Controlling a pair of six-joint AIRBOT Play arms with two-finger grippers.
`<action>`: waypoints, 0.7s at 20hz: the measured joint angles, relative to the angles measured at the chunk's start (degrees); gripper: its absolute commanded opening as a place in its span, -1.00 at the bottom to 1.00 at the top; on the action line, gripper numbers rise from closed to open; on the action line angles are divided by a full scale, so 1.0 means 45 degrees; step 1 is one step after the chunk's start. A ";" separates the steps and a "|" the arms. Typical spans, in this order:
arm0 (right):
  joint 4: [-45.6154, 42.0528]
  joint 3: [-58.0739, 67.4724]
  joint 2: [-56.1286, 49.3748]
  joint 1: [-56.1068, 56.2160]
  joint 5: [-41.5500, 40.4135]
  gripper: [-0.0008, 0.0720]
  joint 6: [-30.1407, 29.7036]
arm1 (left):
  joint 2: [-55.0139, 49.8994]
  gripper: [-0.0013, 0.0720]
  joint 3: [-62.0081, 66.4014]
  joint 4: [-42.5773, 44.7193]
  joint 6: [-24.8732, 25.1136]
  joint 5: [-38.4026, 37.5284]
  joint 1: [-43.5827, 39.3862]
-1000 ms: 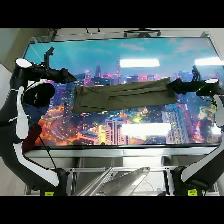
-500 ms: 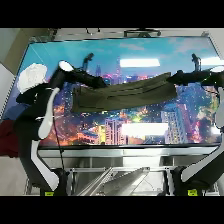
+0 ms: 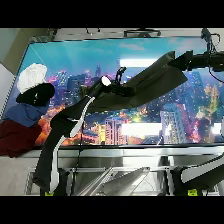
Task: Fold the shirts.
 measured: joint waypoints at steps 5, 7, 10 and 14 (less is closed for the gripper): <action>0.0199 0.0029 0.0243 0.0500 0.0117 -0.91 0.0267 | 0.0126 -0.95 -0.0107 -0.1384 0.0058 -0.0267 0.0253; 0.0345 0.0029 0.0262 0.0811 -0.0010 -0.91 0.0350 | 0.0942 -0.95 -0.0121 -0.2730 0.0772 -0.1171 0.0729; 0.0894 0.0029 0.0282 0.1758 -0.0661 -0.91 0.0452 | 0.2919 -0.95 -0.0141 -0.3891 0.1443 -0.3240 0.2079; 0.1185 0.0034 -0.0073 0.4031 -0.2637 -0.91 0.0491 | 0.6120 -0.92 -0.0151 -0.4556 0.1739 -0.5804 0.5013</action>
